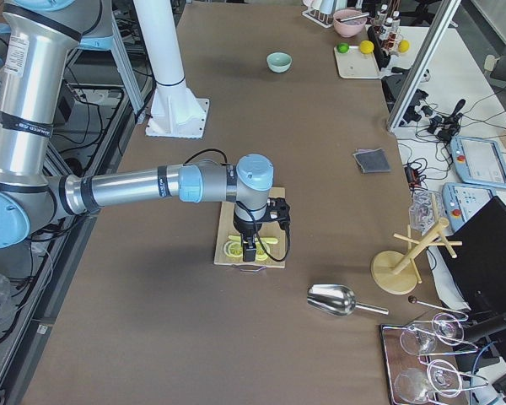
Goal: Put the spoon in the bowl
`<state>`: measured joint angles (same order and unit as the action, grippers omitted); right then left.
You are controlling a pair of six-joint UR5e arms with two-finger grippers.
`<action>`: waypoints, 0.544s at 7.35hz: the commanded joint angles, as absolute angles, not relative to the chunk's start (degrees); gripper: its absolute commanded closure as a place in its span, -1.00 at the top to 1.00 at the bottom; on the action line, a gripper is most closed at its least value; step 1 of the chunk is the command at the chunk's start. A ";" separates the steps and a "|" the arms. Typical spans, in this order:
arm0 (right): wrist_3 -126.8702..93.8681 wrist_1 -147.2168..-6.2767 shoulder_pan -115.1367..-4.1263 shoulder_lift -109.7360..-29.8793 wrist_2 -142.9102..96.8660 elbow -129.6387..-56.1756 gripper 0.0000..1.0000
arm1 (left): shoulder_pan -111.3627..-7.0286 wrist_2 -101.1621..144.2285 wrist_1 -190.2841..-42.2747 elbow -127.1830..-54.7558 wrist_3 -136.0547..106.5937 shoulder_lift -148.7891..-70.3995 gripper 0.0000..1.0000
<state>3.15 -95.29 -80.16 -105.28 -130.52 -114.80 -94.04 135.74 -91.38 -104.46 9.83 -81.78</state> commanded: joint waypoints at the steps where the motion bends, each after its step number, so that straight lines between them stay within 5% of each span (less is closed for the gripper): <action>1: 2.64 -85.83 -80.16 -105.29 -130.61 -114.79 1.00 | -94.04 135.70 -93.32 -103.63 9.76 -85.41 0.97; 4: 2.64 -75.87 -80.16 -103.54 -128.95 -114.70 1.00 | -94.04 135.70 -100.52 -100.64 5.89 -87.98 0.97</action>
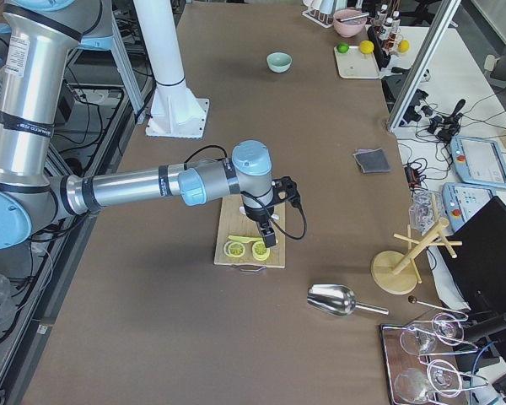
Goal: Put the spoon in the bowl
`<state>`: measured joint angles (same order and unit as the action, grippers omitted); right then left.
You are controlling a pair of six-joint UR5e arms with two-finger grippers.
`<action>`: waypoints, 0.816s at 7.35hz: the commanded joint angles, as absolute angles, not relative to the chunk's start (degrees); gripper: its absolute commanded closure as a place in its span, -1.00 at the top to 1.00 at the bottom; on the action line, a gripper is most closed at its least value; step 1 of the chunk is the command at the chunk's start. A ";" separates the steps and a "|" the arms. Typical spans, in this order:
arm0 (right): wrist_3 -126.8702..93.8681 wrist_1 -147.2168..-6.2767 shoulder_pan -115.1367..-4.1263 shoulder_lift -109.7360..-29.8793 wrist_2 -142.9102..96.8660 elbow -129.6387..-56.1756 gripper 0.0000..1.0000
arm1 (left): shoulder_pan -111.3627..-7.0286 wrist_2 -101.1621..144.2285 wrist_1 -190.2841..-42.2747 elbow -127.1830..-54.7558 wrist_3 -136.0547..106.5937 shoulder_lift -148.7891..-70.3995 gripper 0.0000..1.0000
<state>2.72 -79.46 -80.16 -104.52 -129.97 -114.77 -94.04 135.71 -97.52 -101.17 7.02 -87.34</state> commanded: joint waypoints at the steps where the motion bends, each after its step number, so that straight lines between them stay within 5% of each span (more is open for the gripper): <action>1: -0.41 -75.85 -79.90 -102.23 -129.37 -114.70 1.00 | -94.04 135.79 -103.68 -99.59 4.76 -87.98 0.96; 6: -38.85 -64.98 -62.36 -99.14 -122.99 -114.87 1.00 | -76.86 139.66 -117.38 -98.36 -19.52 -87.10 0.96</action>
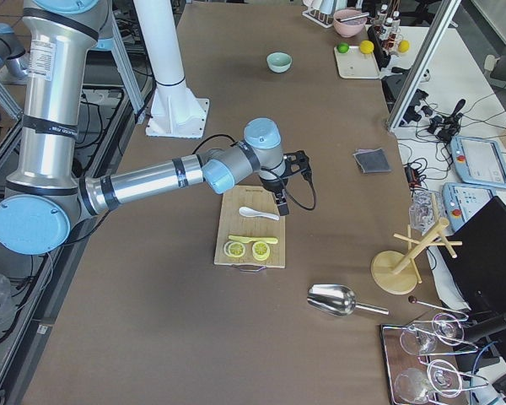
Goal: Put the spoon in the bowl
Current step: 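Move the left gripper to the green bowl rim while the right arm advances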
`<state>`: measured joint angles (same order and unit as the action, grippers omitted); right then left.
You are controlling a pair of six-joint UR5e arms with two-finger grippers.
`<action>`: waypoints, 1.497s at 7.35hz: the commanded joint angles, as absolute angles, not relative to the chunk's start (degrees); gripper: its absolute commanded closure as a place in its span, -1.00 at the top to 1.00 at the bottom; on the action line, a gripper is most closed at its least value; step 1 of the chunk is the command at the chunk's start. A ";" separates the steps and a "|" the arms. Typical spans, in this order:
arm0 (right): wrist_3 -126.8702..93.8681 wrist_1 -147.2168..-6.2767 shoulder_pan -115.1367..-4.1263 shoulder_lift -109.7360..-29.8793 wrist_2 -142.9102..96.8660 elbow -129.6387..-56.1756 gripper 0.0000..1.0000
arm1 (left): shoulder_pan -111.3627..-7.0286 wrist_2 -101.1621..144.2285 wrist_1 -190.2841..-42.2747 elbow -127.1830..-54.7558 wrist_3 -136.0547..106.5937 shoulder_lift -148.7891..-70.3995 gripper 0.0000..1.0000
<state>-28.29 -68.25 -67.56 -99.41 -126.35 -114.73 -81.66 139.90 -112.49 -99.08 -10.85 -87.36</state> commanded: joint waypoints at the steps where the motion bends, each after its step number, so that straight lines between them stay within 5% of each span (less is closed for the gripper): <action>1: -44.50 -63.73 -58.40 -98.53 -119.30 -114.87 0.99 | -73.25 139.66 -122.12 -96.70 -26.47 -87.27 0.96; 6: -46.50 -62.14 -55.55 -98.26 -117.16 -114.96 1.00 | -52.33 124.83 -143.13 -90.47 -53.43 -89.99 0.96; 7: -46.58 -62.14 -55.55 -98.26 -117.16 -114.96 1.00 | -50.82 123.59 -147.18 -87.57 -53.44 -90.17 0.76; 8: -46.58 -62.14 -55.55 -98.26 -117.16 -114.96 1.00 | -50.45 123.57 -148.17 -86.58 -53.44 -90.52 -0.08; 9: -46.50 -62.14 -55.55 -98.26 -117.16 -114.96 1.00 | -50.01 123.57 -148.18 -86.66 -53.44 -90.70 -0.64; 10: -46.49 -62.14 -55.55 -98.26 -117.16 -114.96 1.00 | -49.92 123.66 -148.36 -87.36 -53.52 -90.70 -1.00; 11: -46.49 -62.14 -55.55 -98.17 -117.16 -114.96 1.00 | -49.92 123.84 -148.53 -87.89 -53.96 -91.23 -1.00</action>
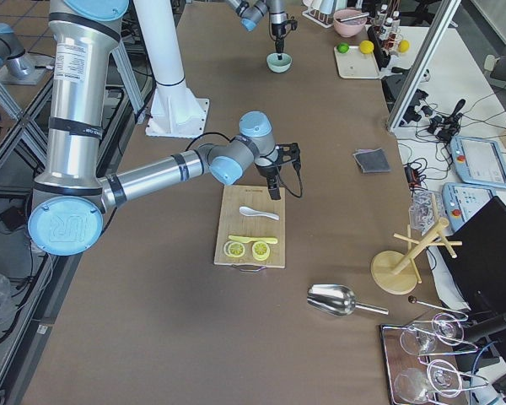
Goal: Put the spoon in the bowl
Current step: 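Move the left gripper to the green bowl rim while the right arm advances, then push the pale green bowl with the left gripper toward the table center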
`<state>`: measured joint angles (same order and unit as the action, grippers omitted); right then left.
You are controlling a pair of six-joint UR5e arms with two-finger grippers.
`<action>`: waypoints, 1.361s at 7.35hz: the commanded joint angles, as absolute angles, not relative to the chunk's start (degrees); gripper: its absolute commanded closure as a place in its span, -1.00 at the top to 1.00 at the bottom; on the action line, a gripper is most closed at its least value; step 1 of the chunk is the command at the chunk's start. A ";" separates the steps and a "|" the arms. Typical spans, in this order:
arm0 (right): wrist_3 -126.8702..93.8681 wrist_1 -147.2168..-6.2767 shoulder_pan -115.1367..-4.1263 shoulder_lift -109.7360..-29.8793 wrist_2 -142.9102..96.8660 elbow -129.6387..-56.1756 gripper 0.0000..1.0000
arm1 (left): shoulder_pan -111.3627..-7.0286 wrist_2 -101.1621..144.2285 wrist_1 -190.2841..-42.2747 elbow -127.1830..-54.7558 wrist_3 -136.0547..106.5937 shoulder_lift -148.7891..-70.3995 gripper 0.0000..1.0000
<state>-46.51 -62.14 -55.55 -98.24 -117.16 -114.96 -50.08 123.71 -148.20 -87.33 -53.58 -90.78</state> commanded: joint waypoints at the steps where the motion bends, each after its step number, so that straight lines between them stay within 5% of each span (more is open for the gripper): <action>1: -46.49 -62.14 -55.55 -98.26 -117.16 -114.96 1.00 | -49.92 124.10 -148.36 -88.06 -54.92 -92.45 -1.00; 10: -46.58 -62.14 -54.84 -98.00 -117.07 -114.70 1.00 | -29.11 103.55 -123.94 -87.36 -79.89 -125.84 -1.00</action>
